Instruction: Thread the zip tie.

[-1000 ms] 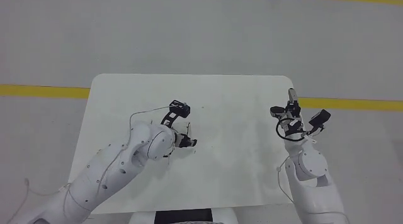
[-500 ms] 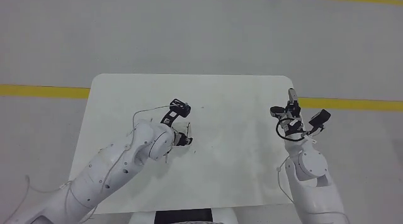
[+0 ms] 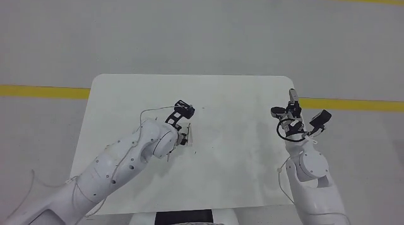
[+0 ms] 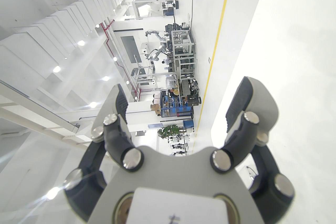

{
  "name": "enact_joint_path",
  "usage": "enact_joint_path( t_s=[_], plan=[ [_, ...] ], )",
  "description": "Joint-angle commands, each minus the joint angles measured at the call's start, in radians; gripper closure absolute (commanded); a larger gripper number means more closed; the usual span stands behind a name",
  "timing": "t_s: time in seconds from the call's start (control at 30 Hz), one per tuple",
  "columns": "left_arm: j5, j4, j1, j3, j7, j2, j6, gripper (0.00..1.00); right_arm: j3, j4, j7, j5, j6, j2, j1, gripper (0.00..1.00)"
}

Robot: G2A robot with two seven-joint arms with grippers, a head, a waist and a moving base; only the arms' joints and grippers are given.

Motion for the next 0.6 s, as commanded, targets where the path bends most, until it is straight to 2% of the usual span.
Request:
enact_joint_path(
  t_s=[0.0,0.23,0.57],
  plan=[
    [-0.003,0.025,-0.012,0.013,0.007,-0.006,0.0,0.8,0.0,0.0,0.0,0.0,0.0,0.0,0.0,0.0],
    [-0.023,0.091,-0.05,0.055,0.026,-0.028,0.0,0.82,0.0,0.0,0.0,0.0,0.0,0.0,0.0,0.0],
    [-0.046,0.182,-0.111,0.101,0.024,-0.062,0.03,0.82,0.0,0.0,0.0,0.0,0.0,0.0,0.0,0.0]
  ],
)
